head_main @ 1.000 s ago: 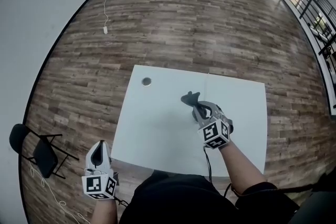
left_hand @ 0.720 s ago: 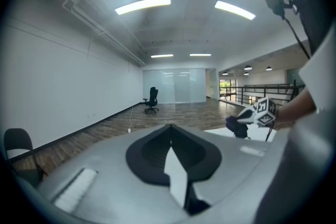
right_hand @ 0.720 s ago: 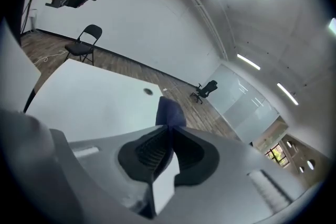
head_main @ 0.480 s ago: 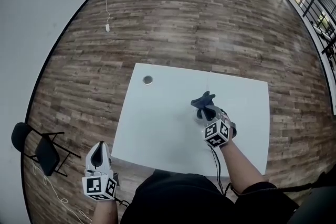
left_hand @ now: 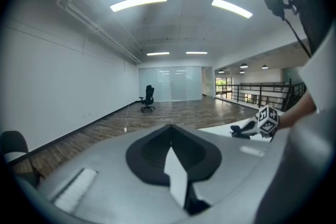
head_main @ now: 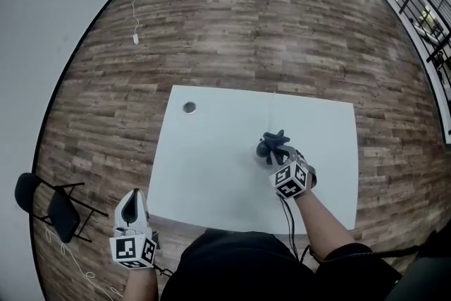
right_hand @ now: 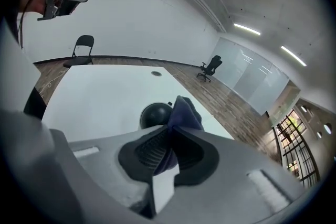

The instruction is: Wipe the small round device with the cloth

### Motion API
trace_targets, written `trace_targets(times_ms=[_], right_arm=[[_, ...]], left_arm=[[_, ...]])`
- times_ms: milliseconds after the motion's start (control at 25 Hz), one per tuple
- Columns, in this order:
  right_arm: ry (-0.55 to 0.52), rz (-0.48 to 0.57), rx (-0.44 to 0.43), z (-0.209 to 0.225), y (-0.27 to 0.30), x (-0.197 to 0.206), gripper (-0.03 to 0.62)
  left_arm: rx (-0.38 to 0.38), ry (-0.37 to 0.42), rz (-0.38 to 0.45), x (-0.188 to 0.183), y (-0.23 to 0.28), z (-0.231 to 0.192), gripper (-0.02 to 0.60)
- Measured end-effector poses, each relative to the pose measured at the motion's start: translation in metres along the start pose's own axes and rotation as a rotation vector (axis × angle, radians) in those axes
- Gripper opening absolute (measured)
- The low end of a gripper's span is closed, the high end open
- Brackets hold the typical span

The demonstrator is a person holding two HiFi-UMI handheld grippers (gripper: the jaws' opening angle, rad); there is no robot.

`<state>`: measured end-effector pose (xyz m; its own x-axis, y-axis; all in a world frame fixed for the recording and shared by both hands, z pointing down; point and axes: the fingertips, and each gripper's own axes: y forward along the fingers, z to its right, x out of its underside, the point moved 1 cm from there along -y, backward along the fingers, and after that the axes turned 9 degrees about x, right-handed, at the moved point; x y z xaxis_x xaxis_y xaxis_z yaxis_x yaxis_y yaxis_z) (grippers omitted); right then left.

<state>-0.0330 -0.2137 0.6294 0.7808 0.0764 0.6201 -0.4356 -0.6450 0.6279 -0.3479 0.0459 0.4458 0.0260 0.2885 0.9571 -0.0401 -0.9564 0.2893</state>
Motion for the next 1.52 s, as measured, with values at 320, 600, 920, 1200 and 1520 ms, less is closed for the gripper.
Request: trace_targets(times_ms=[320,600,920,1200,1520], right_arm=[[0.001,-0.079,-0.09,-0.028,0.006,0.024,0.025],[-0.011,-0.058,-0.163,-0.054,0.0,0.015,0.026],[0.034,0.037,0.13,0.026,-0.035,-0.011,0.025],[-0.108,0.059,0.077,0.004,-0.02,-0.04,0.025],[-0.197,0.034,-0.007,-0.036,0.0,-0.041,0.025]], left_arm=[[0.032,0.025,-0.009,-0.007,0.007,0.004,0.008],[0.05,0.039,-0.005,-0.012,0.011,0.0,0.008],[0.063,0.028,0.027,-0.012,0.015,0.001,0.008],[0.054,0.002,0.033,-0.007,0.01,-0.003,0.008],[0.006,-0.015,0.027,0.004,-0.004,-0.016,0.008]])
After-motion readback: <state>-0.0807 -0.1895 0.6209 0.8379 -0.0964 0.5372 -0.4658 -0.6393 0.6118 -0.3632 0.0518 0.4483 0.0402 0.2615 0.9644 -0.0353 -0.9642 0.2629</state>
